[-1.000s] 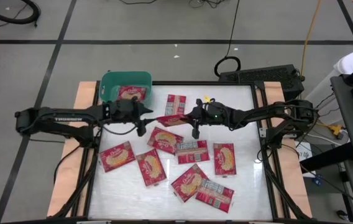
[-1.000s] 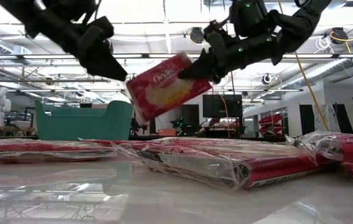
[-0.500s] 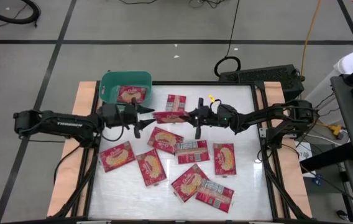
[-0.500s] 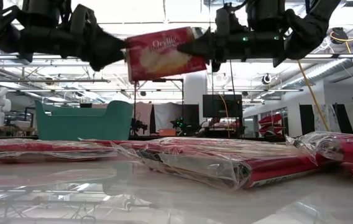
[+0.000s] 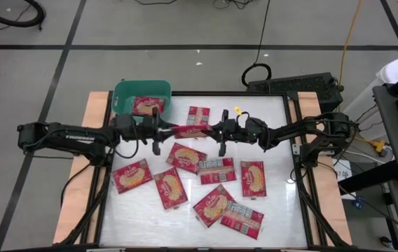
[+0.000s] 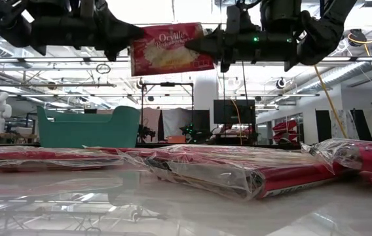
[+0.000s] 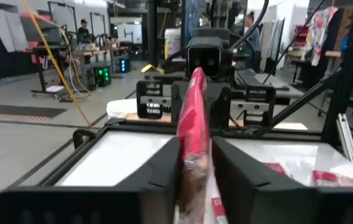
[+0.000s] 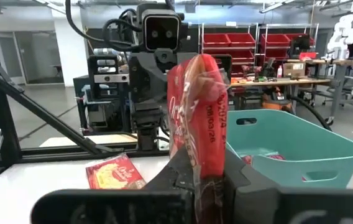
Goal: Sort popcorn bags into baskets
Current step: Stack the red popcorn bag on the red popcorn bags in the green bin
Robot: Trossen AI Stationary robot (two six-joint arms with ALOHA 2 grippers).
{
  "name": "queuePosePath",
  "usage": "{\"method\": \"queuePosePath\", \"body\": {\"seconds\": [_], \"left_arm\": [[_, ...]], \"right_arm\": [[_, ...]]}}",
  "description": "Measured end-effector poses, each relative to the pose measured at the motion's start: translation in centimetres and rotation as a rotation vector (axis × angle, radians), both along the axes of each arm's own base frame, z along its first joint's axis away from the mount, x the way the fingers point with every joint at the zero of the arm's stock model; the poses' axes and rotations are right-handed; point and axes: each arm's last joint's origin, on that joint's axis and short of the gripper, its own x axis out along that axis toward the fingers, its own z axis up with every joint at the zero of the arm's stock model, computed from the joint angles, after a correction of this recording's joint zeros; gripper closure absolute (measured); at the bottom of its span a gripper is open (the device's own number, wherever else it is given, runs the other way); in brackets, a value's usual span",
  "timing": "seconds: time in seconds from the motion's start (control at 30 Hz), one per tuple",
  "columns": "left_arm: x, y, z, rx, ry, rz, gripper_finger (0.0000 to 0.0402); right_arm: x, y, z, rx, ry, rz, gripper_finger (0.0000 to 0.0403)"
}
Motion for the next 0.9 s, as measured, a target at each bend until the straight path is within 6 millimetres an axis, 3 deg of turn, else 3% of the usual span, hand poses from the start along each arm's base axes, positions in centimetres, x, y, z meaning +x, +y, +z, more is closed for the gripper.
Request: {"method": "queuePosePath", "body": {"seconds": [0.13,0.23,0.4,0.6,0.9], "left_arm": [[0.0,0.5,0.1,0.001,0.009,0.014,0.038],[-0.3,0.9,0.0,-0.015,0.024,0.032,0.0379],[-1.6,1.9,0.9,-0.065,0.003,0.037,0.0371],[-4.8,3.4,1.9,-0.095,0.023,0.142,0.0379],[-8.9,6.0,7.0,-0.123,0.265,0.409,0.0379]], "right_arm": [[0.0,0.0,0.0,-0.003,-0.002,-0.007,0.0393],[0.0,-0.2,0.0,-0.016,0.002,-0.059,0.0375],[-0.2,-0.9,0.2,-0.032,-0.007,-0.157,0.0304],[-0.5,-2.8,-0.1,-0.07,0.033,-0.23,0.0224],[-1.0,-4.5,-1.0,-0.09,0.134,-0.276,0.0196]]}}
